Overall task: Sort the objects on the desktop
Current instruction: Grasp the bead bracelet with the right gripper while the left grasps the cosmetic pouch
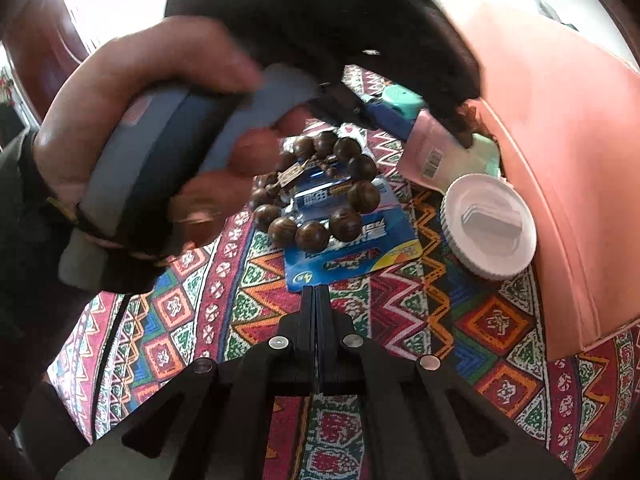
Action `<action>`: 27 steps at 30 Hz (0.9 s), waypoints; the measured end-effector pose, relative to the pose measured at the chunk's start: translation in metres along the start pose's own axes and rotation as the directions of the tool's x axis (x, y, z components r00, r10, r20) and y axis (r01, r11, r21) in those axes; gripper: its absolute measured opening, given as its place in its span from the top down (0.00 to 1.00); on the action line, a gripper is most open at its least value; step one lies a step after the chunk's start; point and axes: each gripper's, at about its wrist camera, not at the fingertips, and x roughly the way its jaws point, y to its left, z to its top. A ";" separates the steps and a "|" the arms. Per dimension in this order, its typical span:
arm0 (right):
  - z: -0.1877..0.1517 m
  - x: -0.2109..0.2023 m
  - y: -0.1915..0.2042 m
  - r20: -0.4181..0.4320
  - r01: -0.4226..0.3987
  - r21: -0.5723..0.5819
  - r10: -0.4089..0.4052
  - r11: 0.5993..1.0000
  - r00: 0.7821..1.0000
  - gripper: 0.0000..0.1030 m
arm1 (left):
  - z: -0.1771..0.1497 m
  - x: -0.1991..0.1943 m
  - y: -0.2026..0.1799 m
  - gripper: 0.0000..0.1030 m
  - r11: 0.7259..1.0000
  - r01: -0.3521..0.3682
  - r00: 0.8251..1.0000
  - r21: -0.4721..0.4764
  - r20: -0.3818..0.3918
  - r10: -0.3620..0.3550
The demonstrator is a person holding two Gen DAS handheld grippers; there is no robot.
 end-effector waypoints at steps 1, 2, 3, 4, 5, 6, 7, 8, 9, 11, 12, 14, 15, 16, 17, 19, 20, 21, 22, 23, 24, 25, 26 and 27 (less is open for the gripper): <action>0.002 0.000 -0.002 0.006 -0.001 0.004 0.001 1.000 1.000 1.00 | -0.001 -0.005 -0.002 0.74 1.000 0.014 1.000 0.003 0.007 -0.014; 0.005 -0.001 -0.003 0.013 0.000 0.006 -0.001 1.000 1.000 1.00 | -0.001 -0.008 -0.004 0.75 1.000 0.025 1.000 0.006 0.008 -0.025; 0.008 0.000 -0.003 0.021 0.005 0.006 -0.006 1.000 1.000 0.98 | -0.001 -0.010 -0.007 0.75 0.999 0.033 0.999 0.011 0.005 -0.034; 0.011 0.000 -0.003 0.029 0.012 0.002 -0.012 1.000 0.999 0.96 | 0.000 -0.011 -0.010 0.75 0.999 0.033 0.999 0.021 -0.002 -0.033; 0.014 0.001 -0.002 0.038 0.022 -0.008 -0.021 1.000 0.999 0.96 | 0.002 -0.011 -0.014 0.75 0.999 0.022 1.000 0.037 -0.010 -0.021; 0.017 0.002 -0.001 0.046 0.029 -0.017 -0.028 0.999 0.999 0.96 | 0.004 -0.011 -0.016 0.74 0.999 0.015 1.000 0.046 -0.011 -0.014; 0.018 0.002 0.000 0.053 0.031 -0.026 -0.029 0.999 0.998 0.96 | 0.005 -0.011 -0.019 0.71 0.999 0.016 1.000 0.046 -0.011 -0.016; 0.020 0.003 0.002 0.060 0.033 -0.034 -0.030 0.999 0.998 0.96 | 0.006 -0.008 -0.020 0.68 0.999 0.020 1.000 0.042 -0.012 -0.019; 0.022 0.004 0.003 0.065 0.036 -0.043 -0.034 0.998 0.997 0.96 | 0.009 -0.004 -0.019 0.62 0.999 0.023 1.000 0.035 -0.013 -0.023; 0.023 0.008 0.005 0.064 0.044 -0.054 -0.041 0.998 0.997 0.96 | 0.014 0.007 -0.019 0.57 0.999 0.031 0.999 0.023 -0.016 -0.030; 0.023 0.009 0.005 0.061 0.042 -0.056 -0.039 0.998 0.997 0.96 | 0.014 0.015 -0.021 0.53 0.999 0.035 0.999 0.018 -0.021 -0.035; 0.023 0.013 0.004 0.053 0.043 -0.064 -0.039 0.997 0.998 0.96 | 0.003 0.022 -0.026 0.51 0.998 0.061 0.998 0.024 -0.032 -0.061; 0.024 0.014 0.004 0.049 0.042 -0.067 -0.039 0.997 0.998 0.96 | -0.001 0.024 -0.030 0.51 0.995 0.099 0.994 0.032 -0.042 -0.097; 0.023 0.014 0.004 0.046 0.037 -0.066 -0.034 0.997 0.998 0.96 | -0.006 0.027 -0.033 0.51 0.989 0.145 0.988 0.036 -0.051 -0.143; 0.024 0.015 0.002 0.043 0.030 -0.063 -0.027 0.998 0.999 0.96 | -0.008 0.026 -0.036 0.51 0.983 0.181 0.982 0.041 -0.056 -0.178; 0.025 0.015 0.000 0.039 0.018 -0.057 -0.016 0.998 0.999 0.96 | -0.013 0.031 -0.048 0.53 0.984 0.165 0.985 0.073 -0.062 -0.161; 0.026 0.015 -0.002 0.038 0.011 -0.054 -0.009 0.998 0.999 0.96 | -0.017 0.039 -0.055 0.53 0.989 0.114 0.992 0.092 -0.071 -0.107; 0.026 0.015 -0.003 0.038 0.004 -0.050 -0.002 0.999 0.999 0.96 | -0.018 0.050 -0.059 0.54 0.992 0.065 0.994 0.111 -0.095 -0.054; 0.027 0.015 -0.004 0.037 -0.002 -0.048 0.003 0.999 0.999 0.96 | -0.019 0.060 -0.063 0.55 0.991 0.049 0.992 0.124 -0.121 -0.034; 0.028 0.015 -0.005 0.037 -0.006 -0.046 0.008 0.999 0.999 0.96 | -0.019 0.067 -0.066 0.56 0.990 0.050 0.991 0.132 -0.129 -0.033; 0.028 0.015 -0.006 0.039 -0.008 -0.048 0.009 0.999 0.999 0.96 | -0.019 0.072 -0.069 0.66 0.989 0.047 0.992 0.139 -0.126 -0.030; 0.028 0.014 -0.007 0.041 -0.007 -0.050 0.009 0.999 0.999 0.96 | -0.020 0.075 -0.071 0.82 0.989 0.043 0.992 0.141 -0.122 -0.026; 0.029 0.014 -0.008 0.043 -0.006 -0.050 0.008 0.999 0.999 0.96 | -0.019 0.075 -0.072 0.81 0.991 0.043 0.993 0.130 -0.111 -0.029; 0.031 0.014 -0.010 0.045 -0.005 -0.050 0.007 0.999 0.999 0.96 | -0.017 0.074 -0.072 0.82 0.993 0.048 0.995 0.112 -0.095 -0.037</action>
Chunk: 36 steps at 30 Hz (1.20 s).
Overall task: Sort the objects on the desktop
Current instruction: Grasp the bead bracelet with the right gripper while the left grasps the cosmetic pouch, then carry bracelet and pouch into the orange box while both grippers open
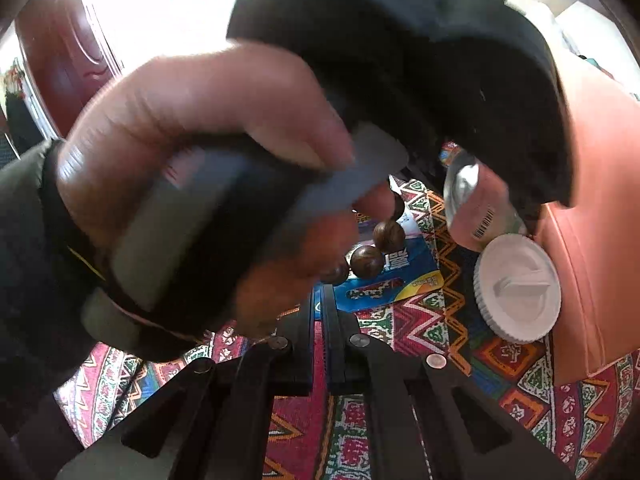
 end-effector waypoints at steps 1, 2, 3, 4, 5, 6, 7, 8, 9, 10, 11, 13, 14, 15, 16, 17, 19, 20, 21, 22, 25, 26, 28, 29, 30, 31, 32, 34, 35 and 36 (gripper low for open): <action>0.001 0.000 -0.002 0.001 0.001 0.003 -0.001 1.000 1.000 0.96 | 0.000 -0.003 0.000 0.82 1.000 0.001 1.000 -0.011 0.016 -0.001; 0.002 0.000 -0.006 0.001 0.001 0.012 -0.001 1.000 1.000 0.96 | 0.000 -0.009 -0.001 0.82 1.000 -0.002 0.999 -0.015 0.032 0.003; 0.002 0.000 -0.008 0.000 -0.004 0.023 0.004 1.000 1.000 0.96 | -0.001 -0.014 -0.002 0.82 1.000 -0.005 0.999 -0.019 0.047 0.006; 0.003 0.000 -0.011 0.001 -0.008 0.034 0.008 0.999 1.000 0.96 | -0.002 -0.020 -0.003 0.82 1.000 -0.009 0.998 -0.023 0.063 0.010; 0.004 0.000 -0.013 0.005 -0.009 0.041 0.009 0.999 1.000 0.96 | -0.003 -0.025 -0.004 0.82 1.000 -0.012 0.997 -0.027 0.078 0.014; 0.007 0.000 -0.015 0.011 -0.006 0.041 0.005 0.999 1.000 0.96 | -0.003 -0.031 -0.005 0.82 0.999 -0.015 0.995 -0.031 0.094 0.018; 0.009 0.000 -0.016 0.016 -0.002 0.041 0.002 0.999 1.000 0.96 | -0.006 -0.041 -0.004 0.82 0.999 -0.023 0.993 -0.038 0.115 0.027; 0.011 0.000 -0.018 0.022 0.001 0.041 -0.002 0.999 1.000 0.95 | -0.011 -0.055 -0.001 0.82 0.998 -0.034 0.989 -0.048 0.143 0.041; 0.014 0.001 -0.018 0.024 0.005 0.036 -0.006 0.999 1.000 0.95 | -0.017 -0.067 0.003 0.82 0.997 -0.050 0.984 -0.055 0.166 0.059; 0.018 0.003 -0.017 0.024 0.007 0.028 -0.007 1.000 1.000 0.93 | -0.022 -0.079 0.007 0.82 0.995 -0.071 0.979 -0.065 0.186 0.082; 0.023 0.006 -0.016 0.024 0.010 0.014 -0.010 1.000 1.000 0.92 | -0.026 -0.093 0.011 0.82 0.993 -0.091 0.973 -0.078 0.206 0.105; 0.032 0.015 -0.011 0.018 0.023 -0.034 -0.022 0.999 1.000 0.91 | -0.053 -0.128 0.035 0.82 0.984 -0.132 0.956 -0.117 0.245 0.158; 0.036 0.019 -0.008 0.015 0.031 -0.060 -0.030 0.998 0.999 0.90 | -0.067 -0.144 0.048 0.82 0.979 -0.149 0.948 -0.138 0.262 0.181; 0.039 0.024 -0.005 0.008 0.038 -0.084 -0.037 0.996 0.999 0.86 | -0.079 -0.157 0.057 0.82 0.974 -0.162 0.940 -0.159 0.275 0.201; 0.044 0.029 -0.003 -0.005 0.035 -0.095 -0.035 0.995 0.999 0.84 | -0.092 -0.170 0.066 0.82 0.968 -0.174 0.932 -0.181 0.287 0.221; 0.048 0.034 -0.002 -0.017 0.031 -0.106 -0.033 0.994 0.999 0.83 | -0.104 -0.183 0.075 0.82 0.962 -0.186 0.923 -0.202 0.299 0.241; 0.049 0.057 0.021 -0.052 0.008 -0.112 -0.014 0.994 0.999 0.66 | -0.132 -0.206 0.096 0.82 0.948 -0.192 0.908 -0.253 0.320 0.270; 0.043 0.059 0.033 -0.059 0.005 -0.113 -0.012 0.994 0.998 0.62 | -0.147 -0.217 0.106 0.82 0.941 -0.193 0.901 -0.280 0.329 0.282; 0.039 0.062 0.043 -0.068 0.001 -0.121 -0.009 0.993 0.998 0.56 | -0.161 -0.227 0.114 0.82 0.933 -0.190 0.894 -0.305 0.339 0.293; 0.036 0.069 0.053 -0.089 -0.002 -0.153 -0.011 0.988 0.996 0.48 | -0.171 -0.233 0.118 0.82 0.927 -0.182 0.889 -0.328 0.348 0.297; 0.007 0.118 0.093 -0.135 0.077 -0.310 -0.124 0.948 0.983 0.44 | -0.198 -0.243 0.125 0.82 0.911 -0.163 0.882 -0.378 0.359 0.307; 0.024 0.143 0.081 -0.150 0.079 -0.326 -0.134 0.942 0.980 0.48 | -0.206 -0.245 0.125 0.82 0.908 -0.157 0.880 -0.389 0.362 0.307; 0.036 0.158 0.073 -0.188 0.031 -0.308 -0.092 0.951 0.978 0.81 | -0.223 -0.249 0.125 0.82 0.902 -0.139 0.876 -0.409 0.374 0.305; 0.039 0.154 0.070 -0.213 0.007 -0.278 -0.069 0.960 0.975 0.81 | -0.230 -0.252 0.122 0.82 0.899 -0.133 0.874 -0.416 0.379 0.305; 0.037 0.143 0.070 -0.226 -0.013 -0.258 -0.047 0.966 0.973 0.81 | -0.238 -0.254 0.119 0.82 0.898 -0.130 0.870 -0.420 0.386 0.307; 0.024 0.117 0.075 -0.216 -0.028 -0.258 -0.029 0.966 0.976 0.81 | -0.245 -0.256 0.115 0.82 0.898 -0.130 0.867 -0.421 0.392 0.309; 0.015 0.095 0.079 -0.202 -0.040 -0.259 -0.013 0.965 0.979 0.81 | -0.251 -0.258 0.110 0.82 0.898 -0.130 0.863 -0.420 0.397 0.311; 0.026 0.065 0.083 -0.164 -0.058 -0.257 0.015 0.965 0.986 0.81 | -0.261 -0.263 0.103 0.82 0.898 -0.132 0.858 -0.420 0.405 0.316; 0.022 0.045 0.090 -0.142 -0.064 -0.258 0.028 0.964 0.989 0.81 | -0.266 -0.265 0.098 0.82 0.897 -0.134 0.855 -0.420 0.409 0.319; 0.019 0.028 0.095 -0.119 -0.070 -0.261 0.040 0.963 0.992 0.81 | -0.271 -0.267 0.092 0.82 0.897 -0.137 0.852 -0.420 0.413 0.323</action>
